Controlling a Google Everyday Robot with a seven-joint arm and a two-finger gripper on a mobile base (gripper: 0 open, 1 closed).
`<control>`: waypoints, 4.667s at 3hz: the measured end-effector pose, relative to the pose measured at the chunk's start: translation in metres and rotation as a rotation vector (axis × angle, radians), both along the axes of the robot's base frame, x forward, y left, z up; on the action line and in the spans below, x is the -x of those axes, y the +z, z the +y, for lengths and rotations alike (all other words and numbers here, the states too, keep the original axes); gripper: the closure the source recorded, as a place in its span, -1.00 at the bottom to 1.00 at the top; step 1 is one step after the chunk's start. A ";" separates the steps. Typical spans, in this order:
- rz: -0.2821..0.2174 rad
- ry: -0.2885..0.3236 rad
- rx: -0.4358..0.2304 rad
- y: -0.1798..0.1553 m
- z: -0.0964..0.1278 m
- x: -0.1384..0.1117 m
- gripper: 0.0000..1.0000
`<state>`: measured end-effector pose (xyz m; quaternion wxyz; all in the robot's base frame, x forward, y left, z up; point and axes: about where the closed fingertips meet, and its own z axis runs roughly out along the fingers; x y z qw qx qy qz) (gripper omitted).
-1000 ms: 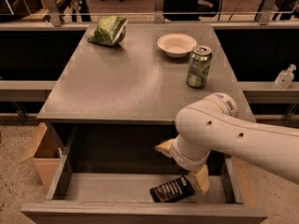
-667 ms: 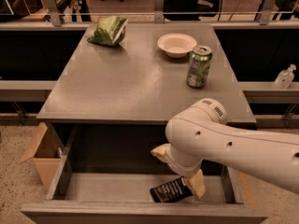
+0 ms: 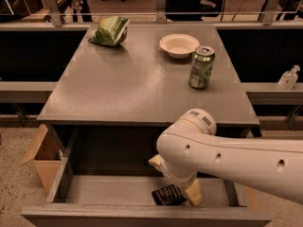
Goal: Pick rxbar chocolate from top drawer and place on counter
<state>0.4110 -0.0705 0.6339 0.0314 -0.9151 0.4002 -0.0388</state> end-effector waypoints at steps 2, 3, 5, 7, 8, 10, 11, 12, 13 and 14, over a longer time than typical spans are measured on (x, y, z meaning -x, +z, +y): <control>0.063 -0.023 0.008 -0.023 0.003 0.006 -1.00; 0.053 -0.056 0.035 -0.032 0.003 0.006 -1.00; 0.058 -0.126 0.056 -0.049 -0.002 0.007 -1.00; 0.089 -0.148 0.036 -0.061 -0.005 0.006 -0.65; 0.089 -0.148 0.036 -0.057 -0.005 0.006 -0.19; 0.089 -0.148 0.035 -0.036 -0.005 0.006 0.90; 0.089 -0.148 0.035 -0.029 -0.005 0.006 1.00; 0.070 -0.150 -0.052 -0.017 -0.005 0.005 1.00; 0.028 -0.153 -0.149 0.005 -0.009 0.002 1.00; -0.024 -0.161 -0.221 0.026 -0.016 -0.002 1.00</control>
Offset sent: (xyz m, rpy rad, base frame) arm -0.0067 0.0060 -0.0389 -0.0181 0.1021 -0.0418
